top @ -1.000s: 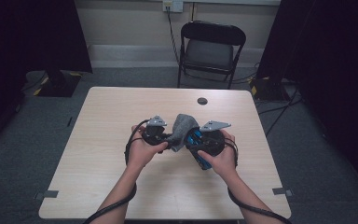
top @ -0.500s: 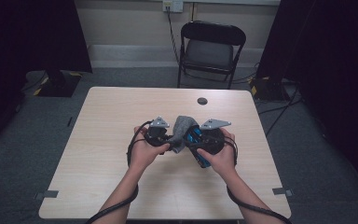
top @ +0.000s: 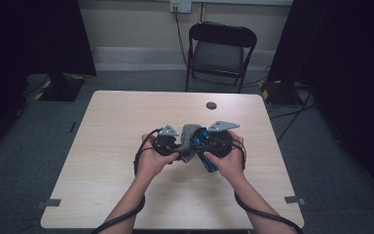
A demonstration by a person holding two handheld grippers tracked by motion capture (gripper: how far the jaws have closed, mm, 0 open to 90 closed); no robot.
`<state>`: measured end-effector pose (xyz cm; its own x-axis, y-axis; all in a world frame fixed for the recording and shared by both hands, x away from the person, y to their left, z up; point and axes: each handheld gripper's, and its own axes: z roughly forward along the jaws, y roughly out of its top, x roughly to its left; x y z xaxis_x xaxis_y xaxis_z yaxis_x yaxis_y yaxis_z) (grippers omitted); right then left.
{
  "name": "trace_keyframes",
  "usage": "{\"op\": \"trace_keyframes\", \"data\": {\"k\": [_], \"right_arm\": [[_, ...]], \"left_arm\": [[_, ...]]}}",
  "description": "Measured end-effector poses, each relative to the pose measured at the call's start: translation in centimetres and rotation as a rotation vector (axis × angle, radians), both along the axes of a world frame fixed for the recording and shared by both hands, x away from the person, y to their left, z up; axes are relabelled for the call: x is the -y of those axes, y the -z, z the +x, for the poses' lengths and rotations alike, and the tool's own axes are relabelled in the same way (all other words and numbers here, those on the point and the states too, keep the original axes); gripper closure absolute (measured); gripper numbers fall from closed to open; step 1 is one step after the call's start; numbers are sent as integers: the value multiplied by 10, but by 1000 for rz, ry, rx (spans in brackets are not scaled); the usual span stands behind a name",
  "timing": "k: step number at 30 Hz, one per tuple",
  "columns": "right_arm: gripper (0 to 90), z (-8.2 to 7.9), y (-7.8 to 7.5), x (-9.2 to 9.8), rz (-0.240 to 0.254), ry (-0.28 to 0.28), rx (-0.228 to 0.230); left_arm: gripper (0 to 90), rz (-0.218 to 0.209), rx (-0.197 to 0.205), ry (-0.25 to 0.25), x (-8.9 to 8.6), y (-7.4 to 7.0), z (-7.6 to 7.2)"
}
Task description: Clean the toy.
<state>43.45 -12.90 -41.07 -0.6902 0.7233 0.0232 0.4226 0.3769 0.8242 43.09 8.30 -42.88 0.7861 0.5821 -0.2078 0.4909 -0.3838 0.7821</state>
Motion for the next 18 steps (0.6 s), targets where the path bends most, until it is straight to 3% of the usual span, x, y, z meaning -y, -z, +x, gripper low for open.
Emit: {"op": "trace_keyframes", "data": {"k": [8, 10, 12, 18], "right_arm": [[253, 3, -2, -2, 6, 11, 1], [253, 4, -3, -2, 14, 13, 4], [252, 5, -6, -3, 26, 18, 7], [253, 10, -14, -5, 18, 22, 15]], "left_arm": [[690, 3, -12, 15, 4, 3, -2], [690, 20, -27, 43, 8, 5, -3], [690, 26, -13, 76, 13, 8, -6], [689, 20, -24, 95, 24, 12, -9]]}}
